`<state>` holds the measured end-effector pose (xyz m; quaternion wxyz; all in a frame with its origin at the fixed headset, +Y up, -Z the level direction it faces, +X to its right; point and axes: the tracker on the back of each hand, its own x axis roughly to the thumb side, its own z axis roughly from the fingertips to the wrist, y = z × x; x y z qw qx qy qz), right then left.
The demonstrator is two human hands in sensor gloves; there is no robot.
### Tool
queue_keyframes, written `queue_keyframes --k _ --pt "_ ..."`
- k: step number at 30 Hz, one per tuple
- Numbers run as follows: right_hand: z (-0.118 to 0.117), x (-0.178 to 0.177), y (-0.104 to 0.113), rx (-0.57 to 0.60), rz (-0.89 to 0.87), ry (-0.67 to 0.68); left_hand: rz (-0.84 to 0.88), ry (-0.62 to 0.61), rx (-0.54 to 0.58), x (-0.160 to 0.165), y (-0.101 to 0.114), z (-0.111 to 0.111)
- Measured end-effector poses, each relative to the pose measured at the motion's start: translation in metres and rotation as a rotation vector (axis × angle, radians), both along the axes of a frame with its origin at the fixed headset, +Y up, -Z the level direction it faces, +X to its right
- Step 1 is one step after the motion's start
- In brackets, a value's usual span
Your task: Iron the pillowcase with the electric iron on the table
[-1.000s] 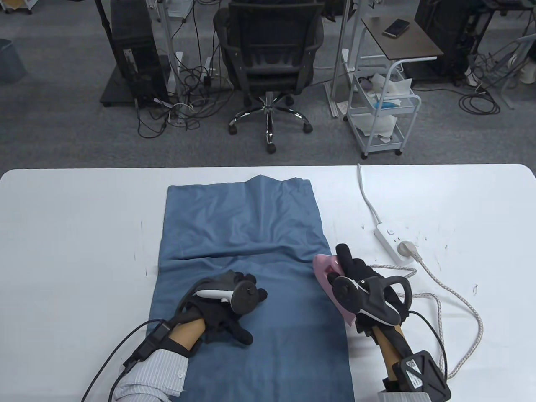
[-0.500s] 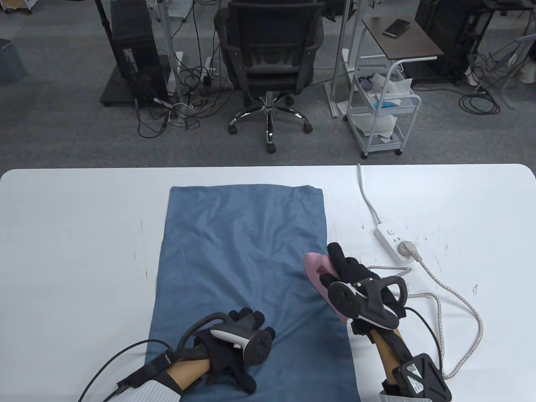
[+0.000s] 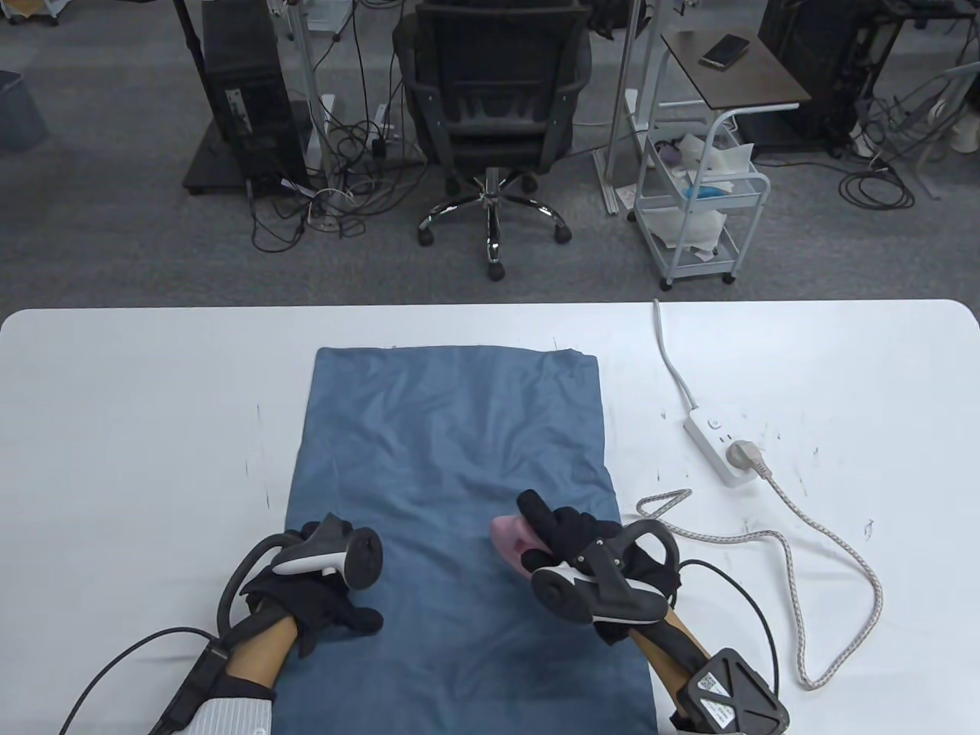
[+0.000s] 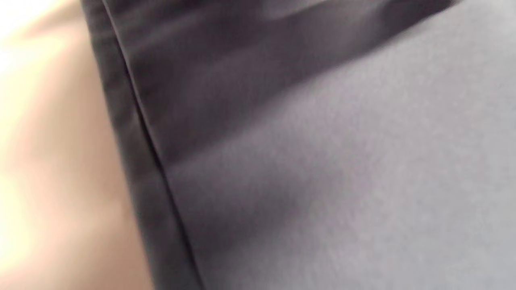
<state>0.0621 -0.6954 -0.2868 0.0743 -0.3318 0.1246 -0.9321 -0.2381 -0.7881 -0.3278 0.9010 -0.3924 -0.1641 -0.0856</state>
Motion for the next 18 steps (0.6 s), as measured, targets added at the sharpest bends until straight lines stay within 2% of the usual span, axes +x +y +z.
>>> queue_keyframes --k 6,10,13,18 --pt "0.021 -0.048 -0.013 -0.051 0.067 0.195 0.002 -0.018 0.047 -0.012 0.01 0.018" --pt "0.03 -0.069 -0.03 -0.093 0.063 0.309 -0.069 -0.013 0.016 -0.023 -0.003 0.032" --pt "0.025 -0.066 -0.03 -0.11 0.049 0.269 0.017 0.003 0.033 -0.029 -0.003 0.034" --pt "-0.007 -0.032 -0.032 -0.053 0.097 0.022 -0.014 -0.013 0.042 -0.028 -0.003 0.035"
